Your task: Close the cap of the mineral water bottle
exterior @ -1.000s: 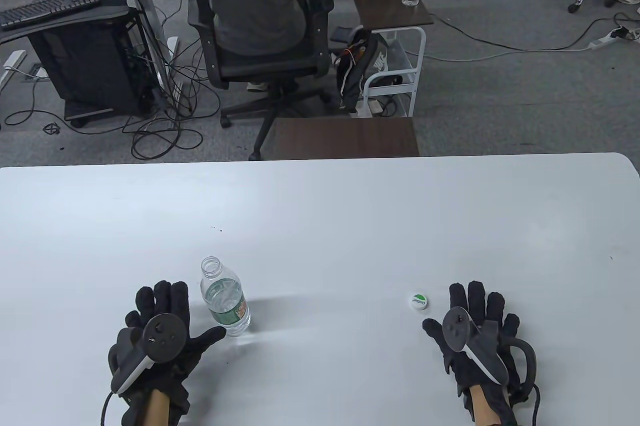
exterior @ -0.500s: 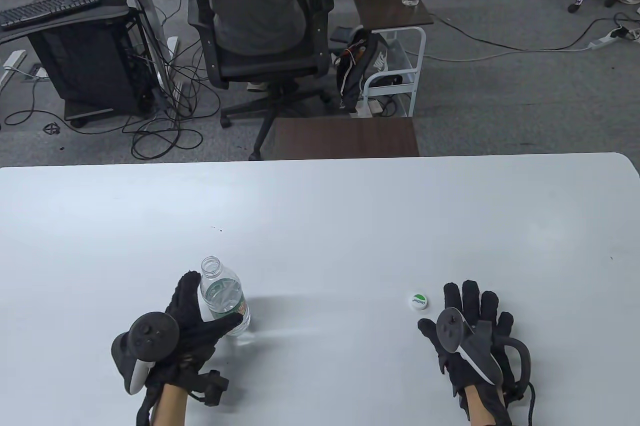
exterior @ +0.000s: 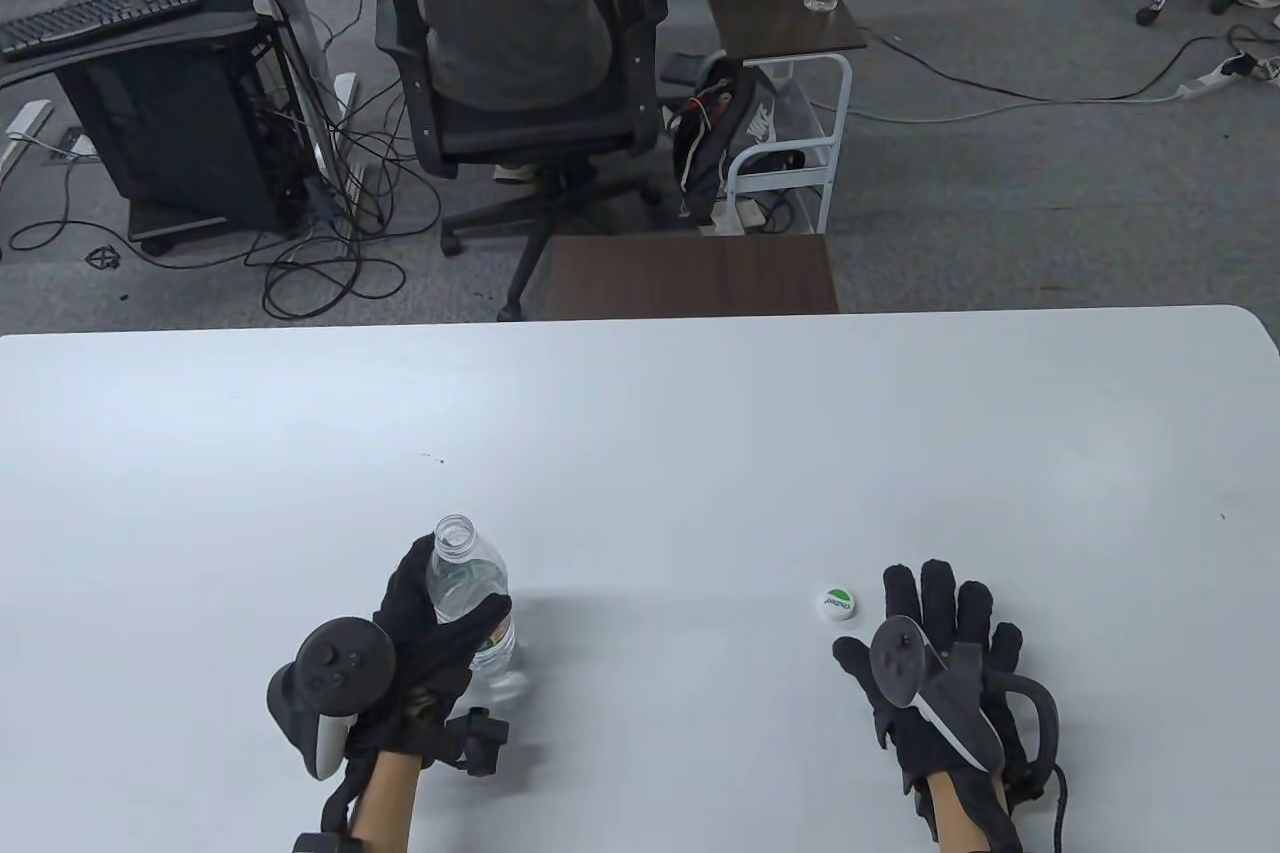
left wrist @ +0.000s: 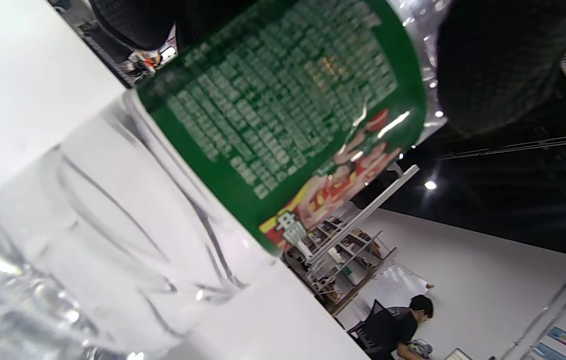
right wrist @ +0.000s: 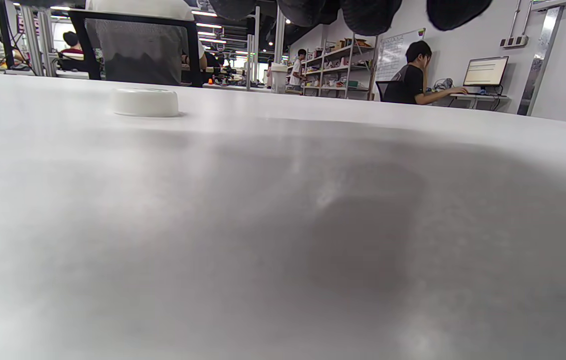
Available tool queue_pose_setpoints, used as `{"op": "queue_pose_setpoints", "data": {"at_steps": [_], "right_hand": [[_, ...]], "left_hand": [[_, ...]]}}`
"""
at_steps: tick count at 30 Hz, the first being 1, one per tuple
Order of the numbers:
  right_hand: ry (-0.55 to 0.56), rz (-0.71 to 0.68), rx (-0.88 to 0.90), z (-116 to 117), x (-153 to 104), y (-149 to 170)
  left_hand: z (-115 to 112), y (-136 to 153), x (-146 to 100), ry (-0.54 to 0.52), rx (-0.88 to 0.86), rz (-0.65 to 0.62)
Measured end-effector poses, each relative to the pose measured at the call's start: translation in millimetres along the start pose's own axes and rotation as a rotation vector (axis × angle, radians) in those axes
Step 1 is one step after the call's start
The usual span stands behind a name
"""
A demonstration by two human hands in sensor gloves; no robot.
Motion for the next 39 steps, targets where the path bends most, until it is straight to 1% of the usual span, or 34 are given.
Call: {"op": "queue_pose_setpoints", "data": {"at_steps": [2,5,7,9,10,11,14,17,20,25,30,34,35,36,37,38,39], "right_hand": [[-0.003,0.0,-0.002,0,0,-1],[-0.001,0.002,-0.001,-1,0,-1],[0.0,0.002,-0.002,-1,0,-1],[0.004,-0.002,0.001,-2,-1,0],[0.007,-0.004,0.002,-2,-1,0],[0.009,-0.005,0.002,-2,-1,0],[0.006,-0.007,0.001,-2,-1,-1],[0.0,-0.008,-0.005,-1,0,-2],[-0.002,-0.003,-0.005,-1,1,-3],[-0.006,0.007,-0.017,-1,1,-4],[-0.003,0.018,-0.043,-1,2,-9],[0.016,0.028,-0.051,-11,4,-17],[0.04,0.03,-0.055,-15,4,-22],[0.059,0.034,-0.072,-17,5,-25],[0.083,0.042,-0.126,-20,8,-30],[0.08,0.054,-0.18,-21,10,-32],[0.053,0.066,-0.22,-21,14,-34]], "left_hand": [[-1,-10,-1,0.033,-0.056,-0.029],[-11,-33,-2,0.122,-0.159,-0.081],[-20,-53,-2,0.149,-0.192,-0.122],[-33,-74,-4,0.212,-0.217,-0.168],[-38,-81,-4,0.224,-0.218,-0.186],[-47,-91,-5,0.266,-0.221,-0.213],[-68,-104,-8,0.337,-0.228,-0.274],[-81,-107,-10,0.41,-0.241,-0.301],[-82,-106,-12,0.436,-0.242,-0.323],[-76,-106,-17,0.438,-0.242,-0.334],[-75,-105,-16,0.443,-0.266,-0.331],[-77,-105,-16,0.453,-0.245,-0.332],[-78,-104,-16,0.456,-0.243,-0.332],[-78,-104,-16,0.458,-0.242,-0.332],[-78,-104,-17,0.461,-0.238,-0.332],[-78,-104,-18,0.462,-0.237,-0.332],[-78,-104,-18,0.462,-0.236,-0.33]]}}
Point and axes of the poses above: the tracker on the back of each hand, its own y axis roughly to the little-finger side, its own x axis roughly from the wrist to the fingertips, z = x × y, the point moved 3 cm from there along x, roughly from the wrist to the fingertips, and after that the axes turned 4 degrees about y, right-handed, at the moved point
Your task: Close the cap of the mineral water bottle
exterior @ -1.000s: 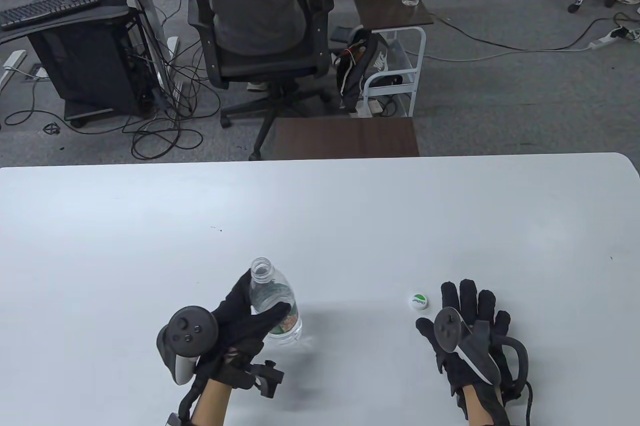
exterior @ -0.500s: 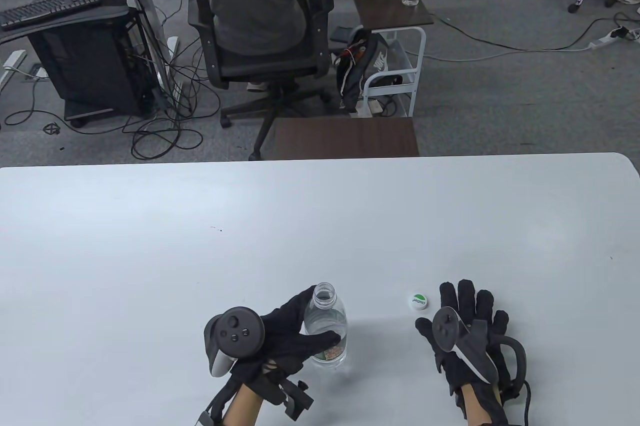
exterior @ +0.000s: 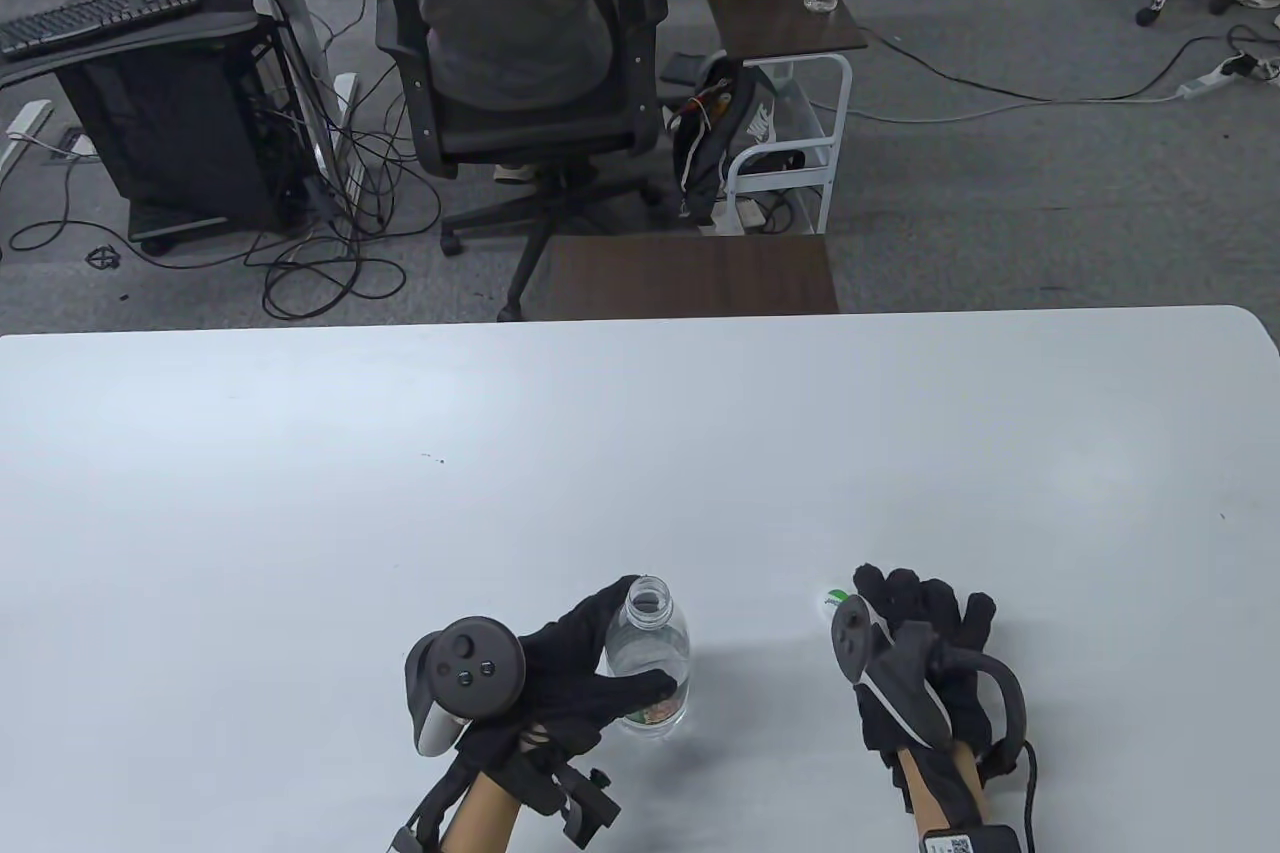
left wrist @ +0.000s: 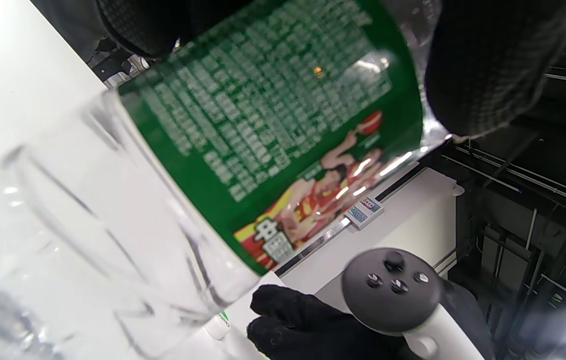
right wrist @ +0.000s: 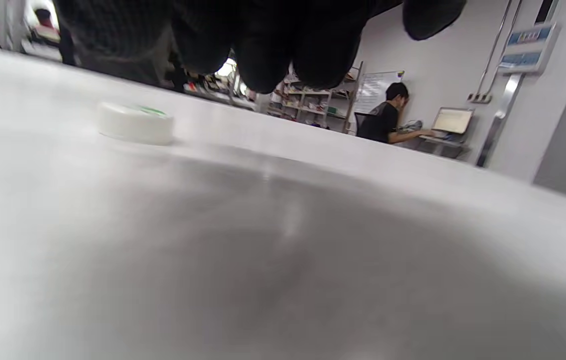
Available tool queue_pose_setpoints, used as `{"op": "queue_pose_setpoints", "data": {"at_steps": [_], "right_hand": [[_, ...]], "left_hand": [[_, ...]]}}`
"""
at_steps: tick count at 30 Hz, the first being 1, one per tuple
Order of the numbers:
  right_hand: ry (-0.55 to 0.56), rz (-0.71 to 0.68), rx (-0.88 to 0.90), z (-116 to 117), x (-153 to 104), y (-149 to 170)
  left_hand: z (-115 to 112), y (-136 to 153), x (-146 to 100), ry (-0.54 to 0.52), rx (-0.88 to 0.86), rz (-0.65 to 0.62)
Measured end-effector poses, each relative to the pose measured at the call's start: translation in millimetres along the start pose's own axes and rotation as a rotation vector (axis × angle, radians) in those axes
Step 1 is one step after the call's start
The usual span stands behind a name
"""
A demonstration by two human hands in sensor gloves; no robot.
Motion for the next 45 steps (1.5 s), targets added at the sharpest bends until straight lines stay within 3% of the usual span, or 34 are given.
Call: {"op": "queue_pose_setpoints", "data": {"at_steps": [8,17,21,27,30,38,45], "right_hand": [[-0.135,0.097,0.051,9,17,-12],[-0.107,0.069,-0.033,14,13,-33],[-0.184,0.047,0.065,17,14,-33],[-0.146,-0.003,0.07,10,10,-27],[-0.113,-0.021,0.218,-11,7,-19],[-0.032,-0.151,0.616,-102,-18,-8],[0.004,-0.329,0.758,-159,-51,-21]], "left_hand": [[0,1,-2,-0.009,-0.019,0.003],[2,2,-8,-0.003,-0.012,0.009],[3,3,-9,-0.011,-0.026,0.009],[2,2,-10,-0.008,-0.03,0.006],[1,3,-9,0.002,-0.023,0.009],[-3,4,-9,0.014,-0.013,0.02],[-10,2,-13,0.017,-0.003,0.033]]}}
Point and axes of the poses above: the tracker on the back of each hand, its own y axis roughly to the little-finger side, its own x axis roughly from the wrist to the fingertips, z = x × y, the point moved 3 cm from there along x, roughly from the wrist to the fingertips, and after that the axes turned 4 degrees about y, right-handed, at the moved point
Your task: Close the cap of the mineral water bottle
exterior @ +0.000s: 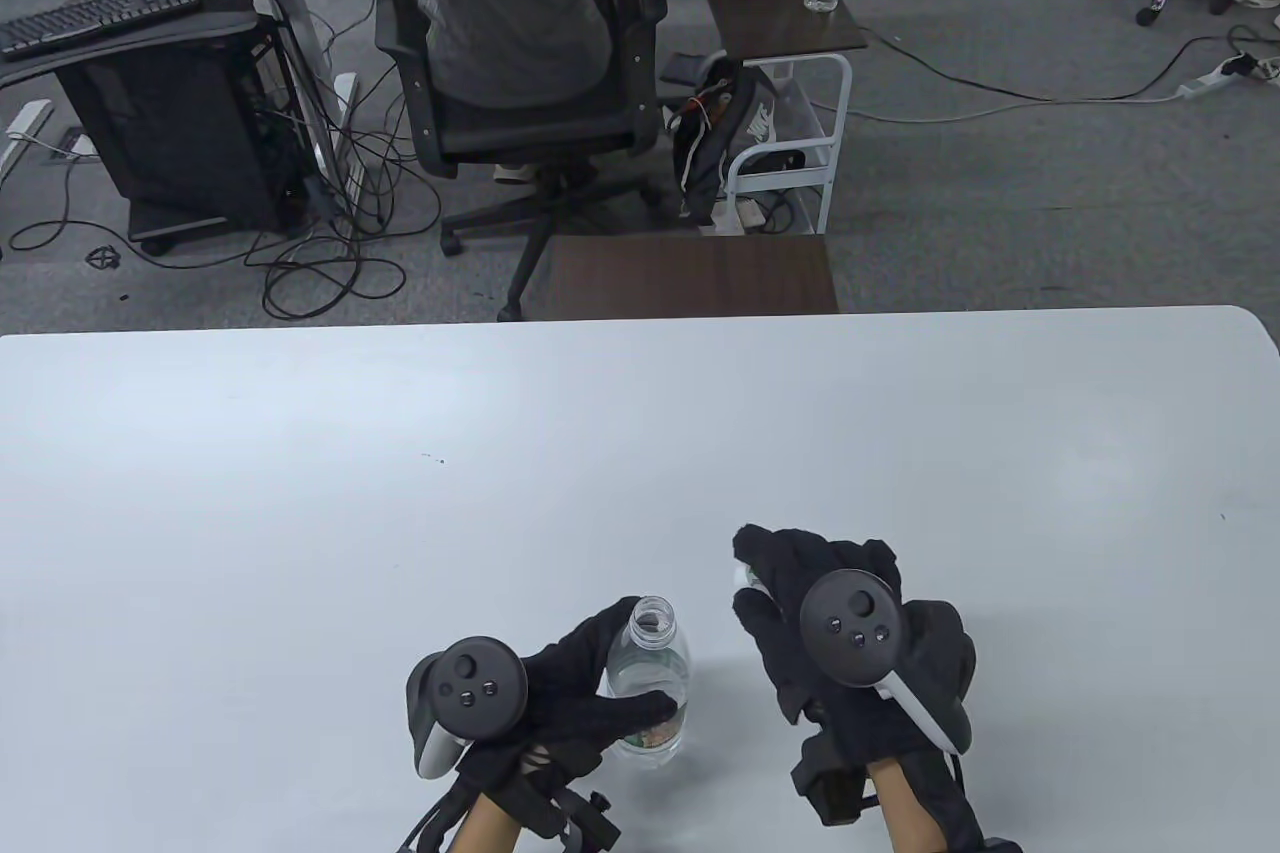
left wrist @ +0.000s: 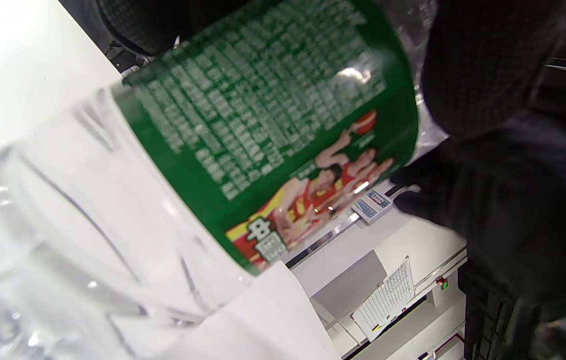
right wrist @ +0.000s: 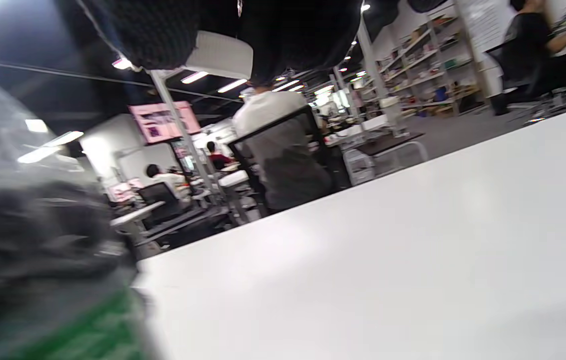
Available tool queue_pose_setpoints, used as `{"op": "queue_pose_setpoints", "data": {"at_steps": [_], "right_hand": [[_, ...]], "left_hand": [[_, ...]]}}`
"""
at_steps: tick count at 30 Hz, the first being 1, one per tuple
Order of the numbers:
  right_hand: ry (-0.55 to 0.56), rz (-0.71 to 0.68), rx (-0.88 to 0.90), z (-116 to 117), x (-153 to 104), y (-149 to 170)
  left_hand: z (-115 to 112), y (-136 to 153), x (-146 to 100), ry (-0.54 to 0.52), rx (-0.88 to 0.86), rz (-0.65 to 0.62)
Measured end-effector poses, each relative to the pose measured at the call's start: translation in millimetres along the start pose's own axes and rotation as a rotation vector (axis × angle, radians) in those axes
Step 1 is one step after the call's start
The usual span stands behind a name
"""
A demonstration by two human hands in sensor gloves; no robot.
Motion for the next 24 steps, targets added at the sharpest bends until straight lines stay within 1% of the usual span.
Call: {"op": "queue_pose_setpoints", "data": {"at_steps": [5,8,10,11,16,19,21,24], "right_hand": [[0.027,-0.088,-0.006,-16,-12,-34],[0.01,-0.137,0.026,-24,-18,-52],[0.032,-0.163,-0.002,-29,-21,-62],[0.015,-0.181,-0.023,-29,-22,-67],[-0.042,-0.24,-0.054,-25,-24,-82],[-0.037,-0.239,-0.112,-22,-23,-87],[-0.059,-0.244,-0.107,-19,-23,-89],[-0.061,-0.242,-0.098,-16,-22,-91]], "left_hand": [[-3,-2,-1,0.007,0.008,-0.001],[-3,-1,-1,0.011,0.014,-0.001],[-3,-1,-1,0.01,0.011,0.004],[-3,-1,-1,0.011,0.012,0.002],[-1,-1,-2,0.006,0.003,0.0],[0,-2,-2,0.005,0.0,-0.003],[0,-1,-2,0.005,0.001,-0.004],[2,0,-3,0.005,-0.012,-0.004]]}}
Point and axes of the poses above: the tracker on the back of each hand, its own y axis roughly to the little-finger side, its own x axis roughly from the wrist to the fingertips, z = x × y, the point moved 3 cm from there along x, roughly from the wrist to the fingertips, and after that the axes turned 4 degrees about y, right-handed, at the moved point
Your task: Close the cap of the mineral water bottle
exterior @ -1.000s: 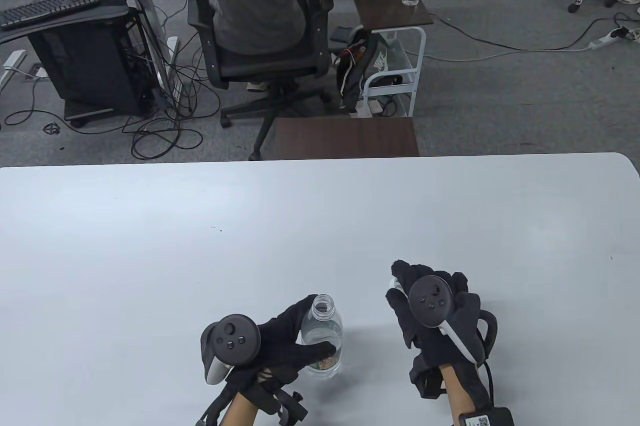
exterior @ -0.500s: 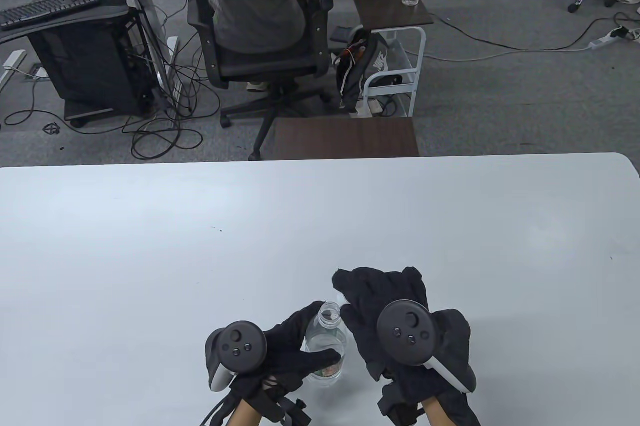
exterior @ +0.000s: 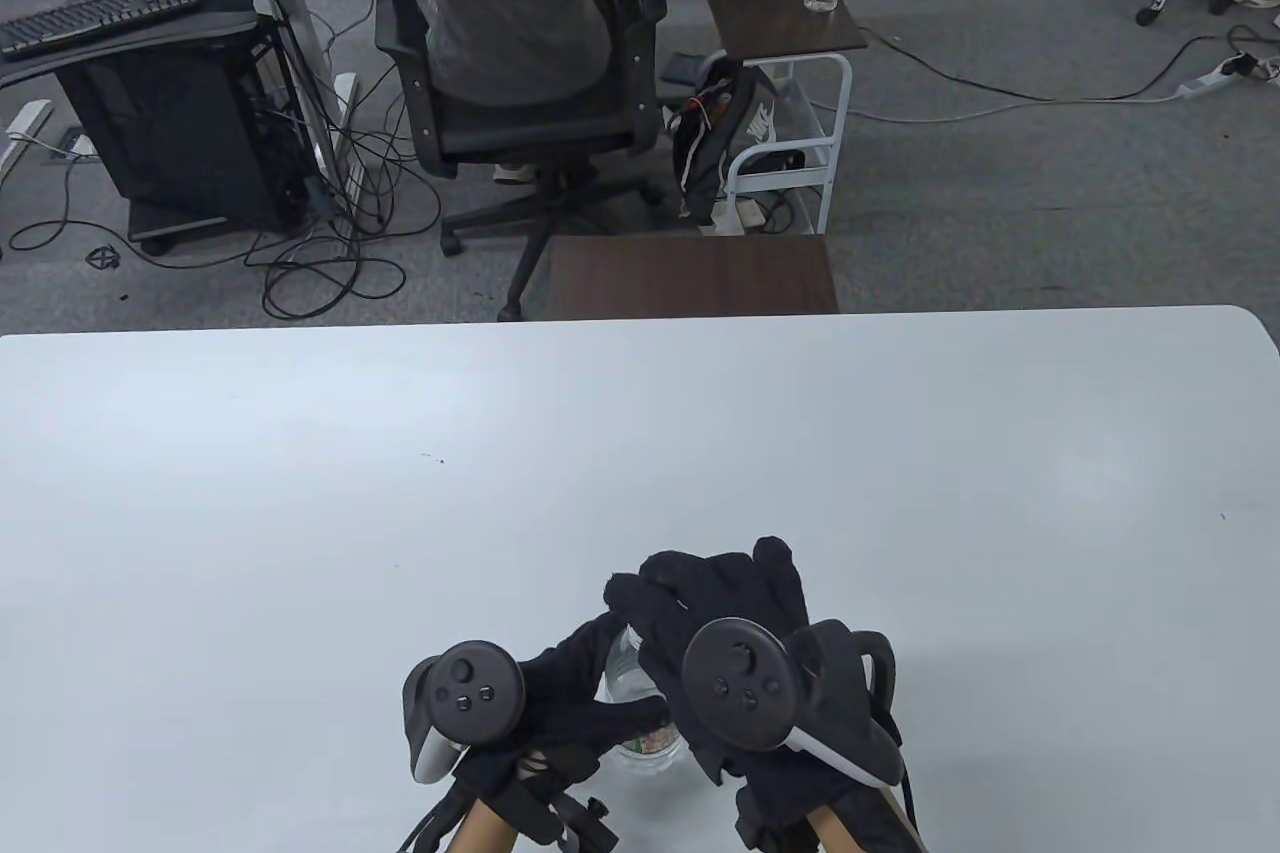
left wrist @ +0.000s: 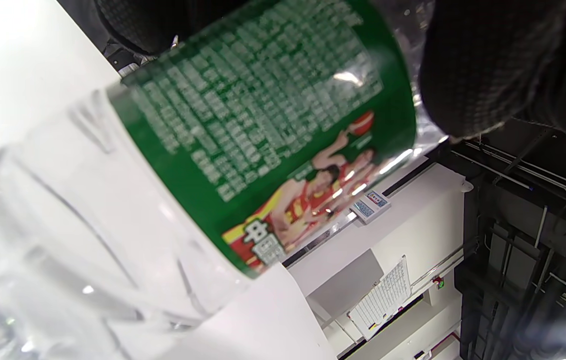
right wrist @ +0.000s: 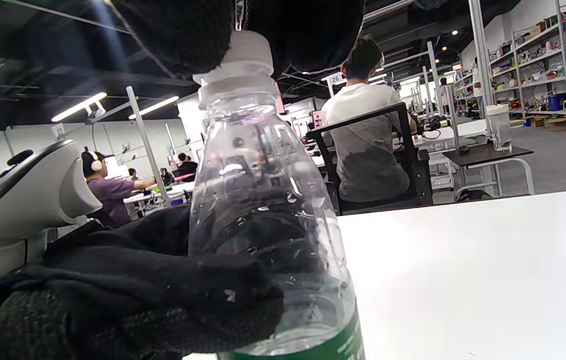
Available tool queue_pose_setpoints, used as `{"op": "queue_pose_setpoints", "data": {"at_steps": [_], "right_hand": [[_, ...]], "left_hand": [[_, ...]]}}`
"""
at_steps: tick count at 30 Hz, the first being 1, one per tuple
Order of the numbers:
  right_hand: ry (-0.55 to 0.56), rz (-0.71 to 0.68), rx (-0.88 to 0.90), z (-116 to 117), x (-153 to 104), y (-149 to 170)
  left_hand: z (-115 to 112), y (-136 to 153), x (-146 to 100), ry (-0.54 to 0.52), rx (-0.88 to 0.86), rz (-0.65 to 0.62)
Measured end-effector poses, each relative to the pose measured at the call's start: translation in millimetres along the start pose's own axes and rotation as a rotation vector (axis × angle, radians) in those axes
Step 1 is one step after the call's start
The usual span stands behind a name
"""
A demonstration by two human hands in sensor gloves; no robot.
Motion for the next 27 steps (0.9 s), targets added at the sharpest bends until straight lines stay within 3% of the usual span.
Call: {"op": "queue_pose_setpoints", "data": {"at_steps": [13,16,20,27], "right_hand": [[0.058,0.082,-0.039,0.8,3.8,4.6],[0.07,0.06,0.028,-1.1,3.1,7.1],[-0.015,0.001,0.077,0.9,3.8,9.2],[0.004,-0.019,0.08,2.2,2.9,8.9]], "left_hand": [[4.0,1.8,-1.2,-0.007,-0.001,0.006],[4.6,1.7,-1.4,-0.009,-0.001,0.006],[5.6,2.0,-1.5,-0.012,-0.009,0.003],[5.8,0.9,-2.3,-0.029,0.002,-0.005]]}}
Point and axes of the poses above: the tracker on the back of each hand, its own y axis roughly to the little-finger side, its own x axis roughly from the wrist to the fingertips, z = x × y, the point moved 3 cm from there along x, roughly from the wrist to the fingertips, and after that the axes turned 4 degrees about y, right-handed, at the moved point
